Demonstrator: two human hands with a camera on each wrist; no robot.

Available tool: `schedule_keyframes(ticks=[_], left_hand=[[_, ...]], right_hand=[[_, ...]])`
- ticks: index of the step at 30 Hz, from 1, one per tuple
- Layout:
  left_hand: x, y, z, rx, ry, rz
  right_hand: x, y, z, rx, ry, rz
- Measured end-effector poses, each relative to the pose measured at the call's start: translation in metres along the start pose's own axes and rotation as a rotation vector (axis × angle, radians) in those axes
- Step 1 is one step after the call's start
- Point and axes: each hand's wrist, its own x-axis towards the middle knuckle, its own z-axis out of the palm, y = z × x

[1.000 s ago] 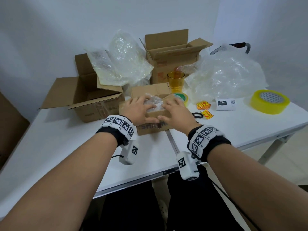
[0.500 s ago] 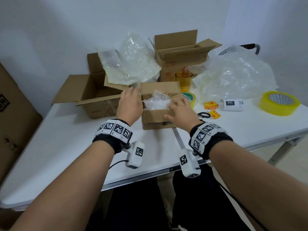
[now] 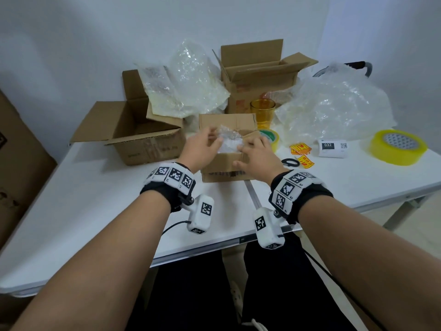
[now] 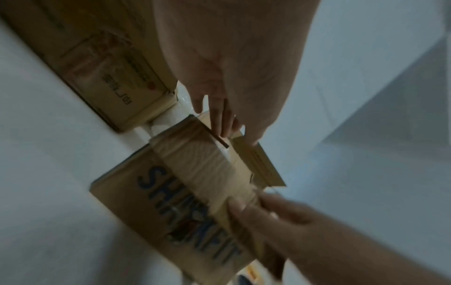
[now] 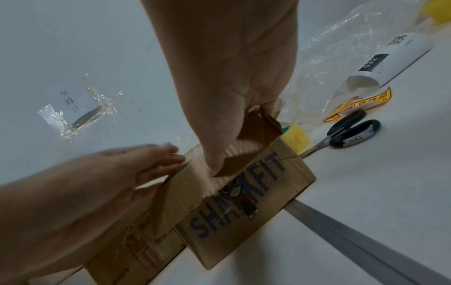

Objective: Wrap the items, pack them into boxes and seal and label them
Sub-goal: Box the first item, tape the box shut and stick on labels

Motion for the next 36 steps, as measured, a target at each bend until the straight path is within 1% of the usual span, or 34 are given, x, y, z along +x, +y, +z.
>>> schedule_keyframes(ticks=[3, 6, 8, 10, 11, 13, 15, 17, 18, 20, 21, 23, 25, 28, 32, 34, 36], left_hand=[[-0.001, -0.014, 0.011, 0.329, -0.200, 0.125], [-0.001, -0.027, 0.011, 0.618, -0.401, 0.261], [0.002, -0.032, 0.008, 0.713, -0.460, 0.315], [0.005, -0.036, 0.005, 0.743, -0.461, 0.350], [0.005, -0.037, 0.004, 0.723, -0.438, 0.363], [0.003, -0.039, 0.003, 0.601, -0.385, 0.374], [-0.002, -0.038, -0.001, 0.411, -0.365, 0.352], [-0.006, -0.037, -0.007, 0.205, -0.329, 0.287], [-0.007, -0.037, -0.011, 0.099, -0.295, 0.245], [-0.008, -0.036, -0.016, -0.081, -0.243, 0.151], [-0.007, -0.037, -0.017, -0.109, -0.231, 0.122], [-0.003, -0.040, -0.017, -0.097, -0.232, 0.081], [0.000, -0.042, -0.016, -0.191, -0.227, 0.013], [0.001, -0.040, -0.012, -0.468, -0.152, -0.079], [0.003, -0.038, -0.003, -0.609, -0.047, -0.135], [0.005, -0.040, 0.002, -0.681, -0.003, -0.154], [0.007, -0.043, 0.007, -0.683, 0.076, -0.159]], right_hand=[[0.001, 0.001, 0.000, -0.029, 0.001, -0.020], [0.001, 0.003, 0.002, 0.015, -0.003, -0.005], [-0.001, 0.003, 0.004, 0.043, -0.003, 0.008], [-0.006, 0.003, 0.004, 0.052, -0.026, 0.027], [-0.006, 0.004, 0.004, 0.060, -0.042, 0.036], [-0.004, 0.006, -0.002, 0.100, -0.059, 0.039], [-0.001, 0.008, -0.009, 0.204, -0.015, 0.001], [-0.002, 0.007, -0.017, 0.346, 0.053, -0.002], [-0.003, 0.006, -0.020, 0.427, 0.089, 0.029], [-0.007, 0.004, -0.025, 0.614, 0.133, 0.144], [-0.006, 0.006, -0.026, 0.720, 0.131, 0.204], [-0.005, 0.010, -0.027, 0.936, 0.134, 0.288], [-0.005, 0.013, -0.028, 1.041, 0.160, 0.319], [-0.009, 0.014, -0.021, 1.069, 0.226, 0.311], [-0.007, 0.016, -0.006, 1.010, 0.379, 0.223], [-0.004, 0.017, -0.003, 0.957, 0.418, 0.211], [0.001, 0.018, -0.002, 0.922, 0.430, 0.221]])
